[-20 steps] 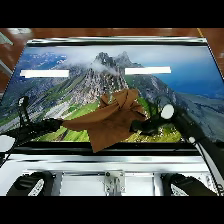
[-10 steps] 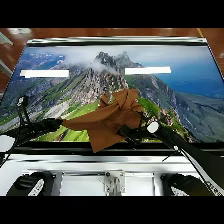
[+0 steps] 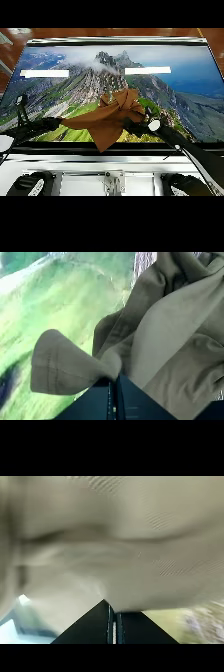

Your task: Fold the shirts.

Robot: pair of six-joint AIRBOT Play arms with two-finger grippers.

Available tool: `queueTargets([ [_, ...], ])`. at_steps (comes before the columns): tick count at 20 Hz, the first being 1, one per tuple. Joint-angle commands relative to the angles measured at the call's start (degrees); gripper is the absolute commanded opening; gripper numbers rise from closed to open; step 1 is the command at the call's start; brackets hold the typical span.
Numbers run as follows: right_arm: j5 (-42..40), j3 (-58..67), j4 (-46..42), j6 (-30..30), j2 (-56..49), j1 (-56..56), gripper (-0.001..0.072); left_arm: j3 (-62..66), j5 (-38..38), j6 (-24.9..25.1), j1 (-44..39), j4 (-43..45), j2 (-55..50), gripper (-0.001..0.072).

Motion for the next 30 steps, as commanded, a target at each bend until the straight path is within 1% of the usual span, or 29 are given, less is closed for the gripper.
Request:
queueTargets([
  [1, 9.8, 5.9, -4.7, -12.7, 7.7, -3.3, 0.0073, 6.0, -0.9, 3.3, 3.1, 0.9, 0.1, 0.0041],
  [2, 16.1, 10.0, -7.9, -15.5, 12.1, -5.5, 0.0073, 10.5, -2.3, 4.0, 5.2, 1.5, 0.1, 0.0041],
  [3, 22.0, 15.1, -11.4, -15.9, 16.8, -8.1, 0.0073, 15.6, -3.8, 4.0, 7.4, 1.6, 0.1, 0.0041],
  [4, 26.1, 20.5, -14.3, -15.8, 21.0, -10.5, 0.0073, 21.2, -5.0, 4.0, 9.5, 1.6, 0.1, 0.0041],
  [5, 28.1, 26.9, -17.0, -15.3, 25.4, -13.1, 0.0073, 27.7, -5.8, 4.0, 11.4, 1.6, 0.1, 0.0041],
  [8, 25.4, 44.0, -23.5, -10.6, 34.7, -19.0, 0.0073, 46.9, -6.0, 3.8, 12.9, 1.4, 0.4, 0.0042],
  [10, 26.4, 52.4, -25.8, -8.1, 37.6, -21.3, 0.0073, 57.0, -5.9, 3.8, 12.9, 0.0, 0.9, 0.0042],
  [13, 33.9, 59.7, -26.3, -7.4, 39.0, -22.0, 0.0073, 67.3, -6.7, 2.3, 12.9, -0.1, 2.0, 0.0041],
  [14, 36.7, 61.7, -26.4, -7.4, 39.0, -22.0, 0.0073, 69.3, -8.8, 2.2, 12.9, -0.1, 2.7, 0.0042],
  [15, 38.6, 63.2, -26.4, -7.4, 39.0, -22.0, 0.0073, 70.9, -12.5, 2.2, 12.9, 0.2, 3.4, 0.0042],
  [17, 39.9, 66.2, -27.3, -7.2, 39.0, -22.0, 0.0073, 72.1, -21.9, 1.4, 12.9, 2.9, 4.6, 0.0041],
  [19, 40.6, 69.0, -31.0, -7.0, 39.0, -22.0, 0.0073, 72.0, -32.3, -2.8, 12.9, 7.0, 4.8, 0.0041],
  [20, 41.8, 70.1, -33.7, -6.9, 39.0, -22.0, 0.0073, 71.7, -36.9, -3.2, 12.9, 8.0, 4.8, 0.0041],
  [22, 44.8, 70.6, -39.2, -6.0, 39.0, -22.0, 0.0073, 69.1, -41.3, -3.2, 12.9, 8.4, 4.8, 0.0041],
  [23, 47.2, 70.6, -41.3, -5.5, 38.4, -22.0, 0.0073, 67.0, -41.7, -3.2, 12.9, 8.8, 4.8, 0.0042],
  [27, 57.8, 70.5, -42.7, -5.3, 32.7, -22.0, 0.0073, 53.3, -40.5, -2.6, 12.9, 9.2, 4.0, 0.0041],
  [28, 58.8, 70.0, -43.4, -5.4, 30.4, -22.0, 0.0073, 48.9, -38.1, -1.8, 12.9, 9.2, 3.2, 0.0041],
  [30, 58.4, 67.9, -47.1, -6.1, 24.6, -22.0, 0.0073, 41.3, -31.2, -1.8, 12.9, 9.1, 0.7, 0.0041],
])
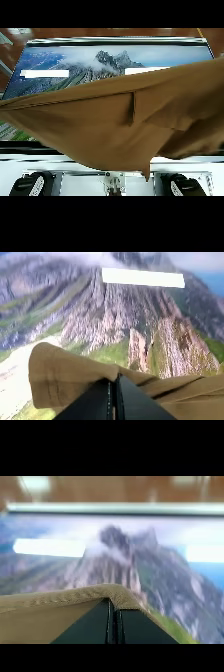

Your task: Fold the shirts.

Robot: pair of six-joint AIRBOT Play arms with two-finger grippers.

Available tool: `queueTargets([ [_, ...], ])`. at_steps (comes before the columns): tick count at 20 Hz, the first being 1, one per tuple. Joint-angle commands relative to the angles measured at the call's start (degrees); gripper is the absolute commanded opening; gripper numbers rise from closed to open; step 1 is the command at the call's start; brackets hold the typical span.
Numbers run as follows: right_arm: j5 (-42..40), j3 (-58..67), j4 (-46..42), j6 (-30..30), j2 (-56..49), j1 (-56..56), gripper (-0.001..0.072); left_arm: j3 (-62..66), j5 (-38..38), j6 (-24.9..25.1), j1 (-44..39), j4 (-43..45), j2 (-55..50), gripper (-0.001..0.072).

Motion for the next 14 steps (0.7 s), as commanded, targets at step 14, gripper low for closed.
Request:
queueTargets([
  [14, -22.9, -7.6, -9.0, 7.9, -49.3, 0.0, 0.0074, -17.4, 32.3, 3.2, -0.7, -15.3, -42.1, 0.0043],
])
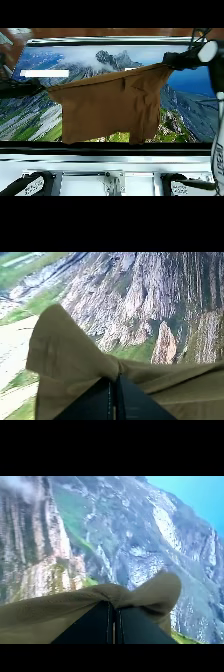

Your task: Fold the shirts.

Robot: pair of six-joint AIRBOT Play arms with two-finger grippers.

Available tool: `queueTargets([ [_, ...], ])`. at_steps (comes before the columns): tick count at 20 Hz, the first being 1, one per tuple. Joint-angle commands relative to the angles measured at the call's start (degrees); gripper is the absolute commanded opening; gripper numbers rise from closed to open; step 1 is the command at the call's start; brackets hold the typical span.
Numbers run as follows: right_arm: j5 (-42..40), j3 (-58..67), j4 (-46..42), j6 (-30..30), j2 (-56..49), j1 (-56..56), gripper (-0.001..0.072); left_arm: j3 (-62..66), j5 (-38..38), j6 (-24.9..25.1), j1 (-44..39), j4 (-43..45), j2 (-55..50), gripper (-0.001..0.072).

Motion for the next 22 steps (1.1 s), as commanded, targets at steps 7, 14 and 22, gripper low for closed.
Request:
queueTargets([
  [7, 8.2, 0.6, 4.7, 3.1, -11.6, -0.3, 0.0610, 2.2, -8.8, 0.2, -0.5, -6.7, -15.1, 0.0654],
  [14, 28.0, 4.9, -14.2, -9.8, -2.6, -11.0, 0.0577, 6.4, -32.8, 6.4, 20.0, -1.5, -8.8, 0.0651],
  [22, 36.0, -20.0, 29.7, -12.8, 0.7, -27.4, 0.0521, -35.8, -16.2, 15.3, 23.2, -13.2, 1.2, 0.0682],
])
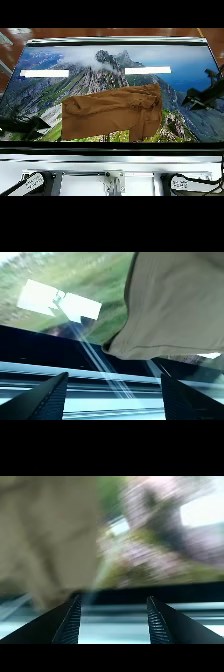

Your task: Fold the shirts.

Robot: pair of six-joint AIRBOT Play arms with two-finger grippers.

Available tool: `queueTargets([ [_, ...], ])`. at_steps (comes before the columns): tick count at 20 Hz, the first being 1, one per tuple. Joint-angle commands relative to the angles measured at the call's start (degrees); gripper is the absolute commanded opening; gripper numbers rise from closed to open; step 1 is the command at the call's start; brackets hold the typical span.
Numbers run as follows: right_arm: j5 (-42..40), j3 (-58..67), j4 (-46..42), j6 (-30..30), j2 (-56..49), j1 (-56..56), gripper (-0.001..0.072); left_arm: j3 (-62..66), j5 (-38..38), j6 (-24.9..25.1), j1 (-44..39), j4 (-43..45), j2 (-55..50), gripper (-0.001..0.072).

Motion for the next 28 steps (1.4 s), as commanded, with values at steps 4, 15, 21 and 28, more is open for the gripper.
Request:
queueTargets([
  [4, 1.0, -10.8, 12.8, -1.9, 0.9, -1.4, 0.0522, -15.8, 12.8, 4.4, -3.9, -7.8, 0.2, 0.0682],
  [15, -1.6, -11.9, 4.2, -1.6, 0.9, -0.9, 0.0522, -15.6, 22.5, 4.5, -15.1, -17.8, -3.6, 0.0073],
  [21, -17.6, -22.9, 7.1, -1.6, 0.9, -0.8, 0.0679, -12.5, 14.3, 9.6, -15.0, -18.2, -0.9, 0.0043],
  [28, -30.3, -30.7, 15.7, -4.4, -3.0, -0.8, 0.0678, -6.3, 13.2, 8.0, -15.0, -18.2, 2.0, 0.0043],
])
